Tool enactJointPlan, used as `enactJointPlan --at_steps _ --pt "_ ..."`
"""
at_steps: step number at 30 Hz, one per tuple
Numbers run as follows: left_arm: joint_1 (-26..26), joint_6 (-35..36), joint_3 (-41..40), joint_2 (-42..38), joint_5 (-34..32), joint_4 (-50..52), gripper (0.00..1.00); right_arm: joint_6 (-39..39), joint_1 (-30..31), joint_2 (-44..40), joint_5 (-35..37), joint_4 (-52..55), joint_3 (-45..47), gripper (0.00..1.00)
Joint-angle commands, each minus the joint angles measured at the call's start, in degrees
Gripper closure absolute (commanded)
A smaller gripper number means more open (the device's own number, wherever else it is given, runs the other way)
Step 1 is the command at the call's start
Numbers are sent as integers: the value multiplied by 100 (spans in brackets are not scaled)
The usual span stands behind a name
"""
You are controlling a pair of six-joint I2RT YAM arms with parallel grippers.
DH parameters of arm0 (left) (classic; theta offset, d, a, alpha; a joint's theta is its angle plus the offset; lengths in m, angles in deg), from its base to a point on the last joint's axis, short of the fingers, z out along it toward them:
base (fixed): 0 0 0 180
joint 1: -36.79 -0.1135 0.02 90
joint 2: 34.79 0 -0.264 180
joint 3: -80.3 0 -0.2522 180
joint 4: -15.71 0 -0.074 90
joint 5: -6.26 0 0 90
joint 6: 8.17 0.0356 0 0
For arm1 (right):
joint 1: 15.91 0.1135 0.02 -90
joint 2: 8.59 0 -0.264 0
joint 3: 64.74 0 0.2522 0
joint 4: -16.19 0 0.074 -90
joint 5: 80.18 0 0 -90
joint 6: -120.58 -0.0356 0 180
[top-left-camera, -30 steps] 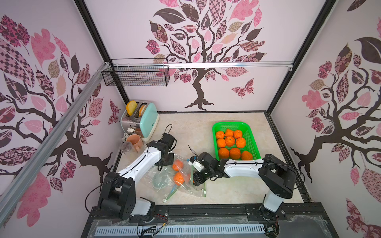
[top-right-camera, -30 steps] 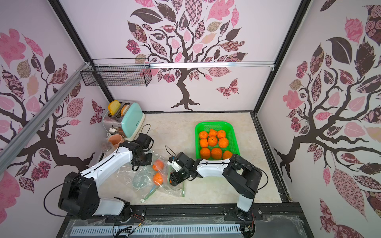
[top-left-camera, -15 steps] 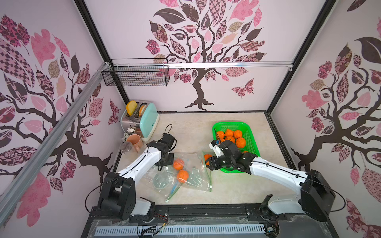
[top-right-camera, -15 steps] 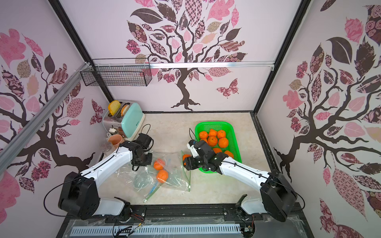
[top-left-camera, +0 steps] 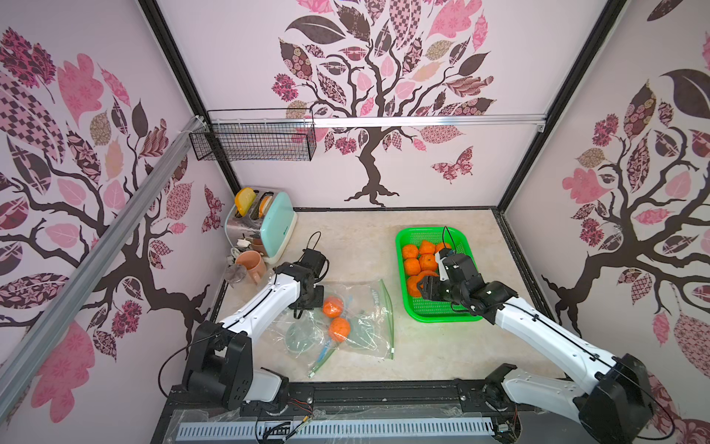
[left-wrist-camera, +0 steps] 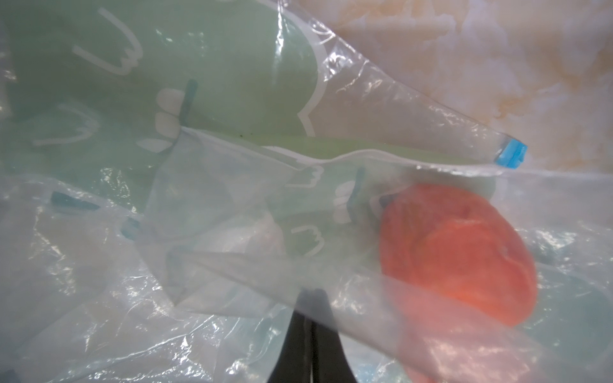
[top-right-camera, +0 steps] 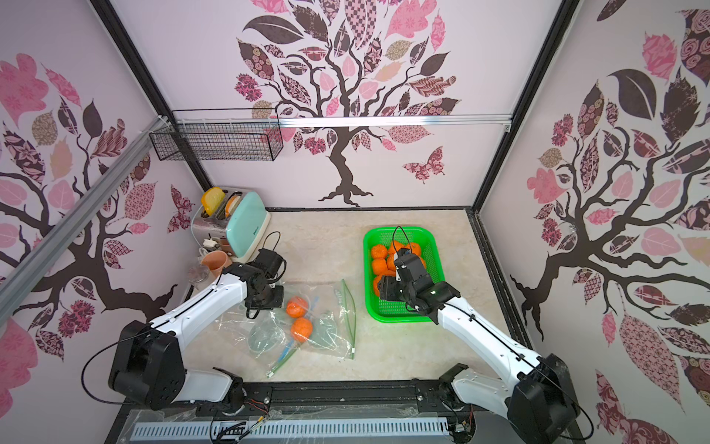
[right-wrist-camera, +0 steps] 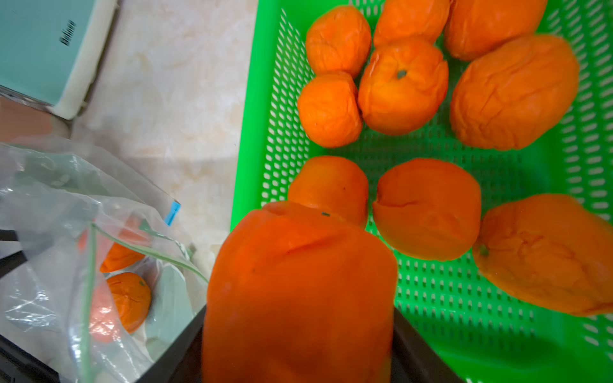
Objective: Open the zip-top bag and take out the orange
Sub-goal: Place the orange in the basket.
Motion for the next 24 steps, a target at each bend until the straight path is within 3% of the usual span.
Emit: enactJointPlan --at_steps 1,11,16,24 --pt "-36 9 -32 -39 24 -13 100 -247 14 207 -268 3 283 39" --pt "-36 9 -32 -33 23 -12 100 -396 19 1025 -823 -564 481 33" --pt "-36 3 -31 -34 23 -10 100 -333 19 1348 -907 -444 209 23" --pt "-36 8 -31 -53 25 -11 100 -210 12 720 -553 269 -293 14"
